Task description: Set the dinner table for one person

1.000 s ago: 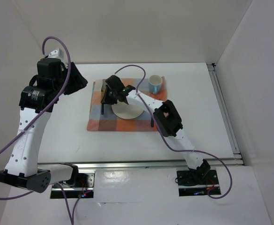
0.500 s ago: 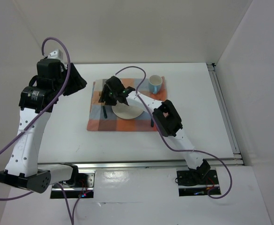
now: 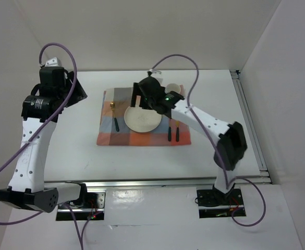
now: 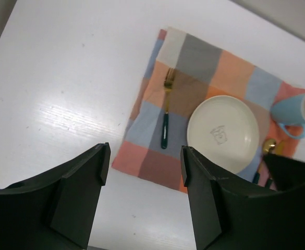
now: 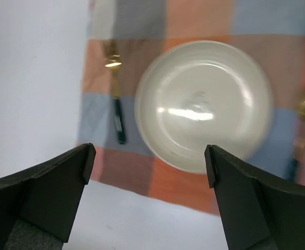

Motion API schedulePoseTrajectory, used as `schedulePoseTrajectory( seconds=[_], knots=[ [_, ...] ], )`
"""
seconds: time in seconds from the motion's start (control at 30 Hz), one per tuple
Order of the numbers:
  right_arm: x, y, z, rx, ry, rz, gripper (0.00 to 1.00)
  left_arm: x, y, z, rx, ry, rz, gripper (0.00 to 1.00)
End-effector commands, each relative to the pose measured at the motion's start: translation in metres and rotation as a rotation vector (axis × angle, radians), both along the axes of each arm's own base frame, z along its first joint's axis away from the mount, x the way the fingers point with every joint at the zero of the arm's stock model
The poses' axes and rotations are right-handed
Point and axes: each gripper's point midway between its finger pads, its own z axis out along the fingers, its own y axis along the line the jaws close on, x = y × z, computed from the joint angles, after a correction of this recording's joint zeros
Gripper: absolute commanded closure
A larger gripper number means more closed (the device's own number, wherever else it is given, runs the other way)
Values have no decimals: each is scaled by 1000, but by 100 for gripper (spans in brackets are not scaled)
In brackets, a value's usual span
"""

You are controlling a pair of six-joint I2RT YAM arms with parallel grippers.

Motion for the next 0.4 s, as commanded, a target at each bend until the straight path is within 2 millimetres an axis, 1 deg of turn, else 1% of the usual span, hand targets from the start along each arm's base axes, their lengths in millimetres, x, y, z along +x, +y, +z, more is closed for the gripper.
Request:
schedulePoseTrajectory(
  seconds=[0.0, 0.03, 0.07, 0.1, 0.17, 0.2, 0.23, 0.27, 0.3, 0.33, 0.37],
  knots=[
    [-30, -113, -25, -376, 7, -242, 0, 7, 21, -28, 100, 80, 64, 26],
    [-49, -141, -21, -410, 38, -308, 0, 9, 22, -30, 105, 77, 72, 26],
    [-63, -171, -36, -492, 66, -369, 0, 10, 24, -36, 113, 96, 79, 26],
    [-83, -194, -31, -523, 90, -400, 0, 13, 24, -42, 114, 107, 78, 26],
    [-105, -216, -36, -518, 129, -464, 0, 15, 23, -41, 113, 96, 79, 26],
    [-120, -230, -46, -543, 160, -482, 0, 19, 23, -42, 113, 98, 79, 26],
    [-134, -243, -37, -526, 164, -503, 0, 19, 23, -42, 113, 98, 79, 26],
    [-140, -248, -37, -491, 168, -541, 0, 21, 23, -46, 114, 108, 78, 26],
    [-152, -257, -46, -498, 192, -548, 0, 21, 23, -46, 114, 109, 78, 26],
    [-156, -259, -46, -473, 189, -544, 0, 22, 21, -42, 105, 98, 67, 26],
    [-157, -258, -36, -407, 148, -524, 0, 24, 20, -45, 106, 107, 67, 26]
  ],
)
